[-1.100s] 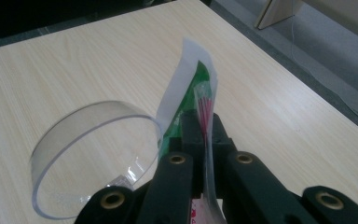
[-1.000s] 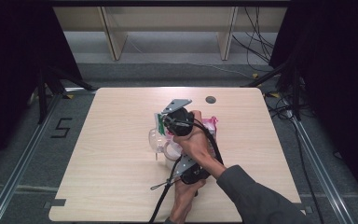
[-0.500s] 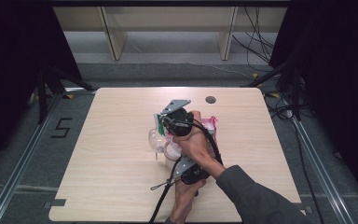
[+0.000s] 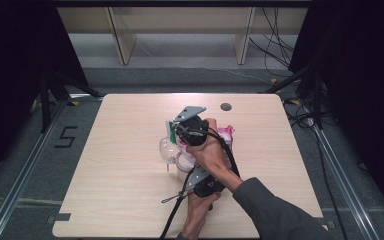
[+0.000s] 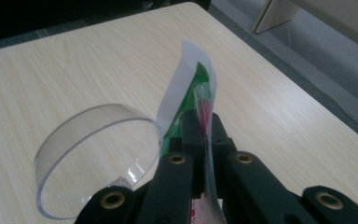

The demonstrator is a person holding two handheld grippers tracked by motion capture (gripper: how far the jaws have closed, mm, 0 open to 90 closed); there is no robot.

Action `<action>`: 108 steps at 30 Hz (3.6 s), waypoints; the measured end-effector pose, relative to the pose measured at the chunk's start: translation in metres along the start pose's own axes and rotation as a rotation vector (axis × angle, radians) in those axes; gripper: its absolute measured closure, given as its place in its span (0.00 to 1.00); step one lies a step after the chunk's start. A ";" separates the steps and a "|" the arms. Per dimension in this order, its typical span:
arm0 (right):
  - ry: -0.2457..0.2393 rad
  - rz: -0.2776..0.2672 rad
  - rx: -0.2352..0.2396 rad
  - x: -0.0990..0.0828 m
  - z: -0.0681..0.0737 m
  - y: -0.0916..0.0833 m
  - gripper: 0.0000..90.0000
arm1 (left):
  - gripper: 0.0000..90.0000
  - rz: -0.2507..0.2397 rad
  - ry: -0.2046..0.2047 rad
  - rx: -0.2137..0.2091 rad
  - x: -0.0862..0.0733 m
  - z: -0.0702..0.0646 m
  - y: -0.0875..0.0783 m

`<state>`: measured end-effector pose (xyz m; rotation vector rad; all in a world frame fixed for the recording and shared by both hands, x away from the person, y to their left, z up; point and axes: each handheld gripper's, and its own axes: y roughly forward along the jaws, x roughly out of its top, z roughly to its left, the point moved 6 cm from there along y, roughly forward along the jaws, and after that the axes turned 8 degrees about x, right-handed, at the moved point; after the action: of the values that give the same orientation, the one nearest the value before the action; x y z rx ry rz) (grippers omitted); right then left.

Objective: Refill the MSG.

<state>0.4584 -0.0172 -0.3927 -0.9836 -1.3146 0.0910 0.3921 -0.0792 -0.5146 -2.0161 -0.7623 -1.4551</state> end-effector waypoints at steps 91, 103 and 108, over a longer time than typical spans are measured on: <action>0.180 -0.314 0.142 -0.031 -0.024 -0.071 1.00 | 0.70 0.154 -0.037 0.073 -0.018 0.015 -0.011; 0.253 -0.429 0.163 -0.048 -0.037 -0.090 1.00 | 0.61 0.180 -0.044 0.080 -0.018 0.019 -0.017; 0.301 -0.476 0.176 -0.059 -0.041 -0.096 1.00 | 0.60 0.198 -0.029 0.077 -0.019 0.020 -0.017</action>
<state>0.4302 -0.1315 -0.3731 -0.4937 -1.2049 -0.2917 0.3877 -0.0556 -0.5365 -1.9960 -0.6016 -1.2674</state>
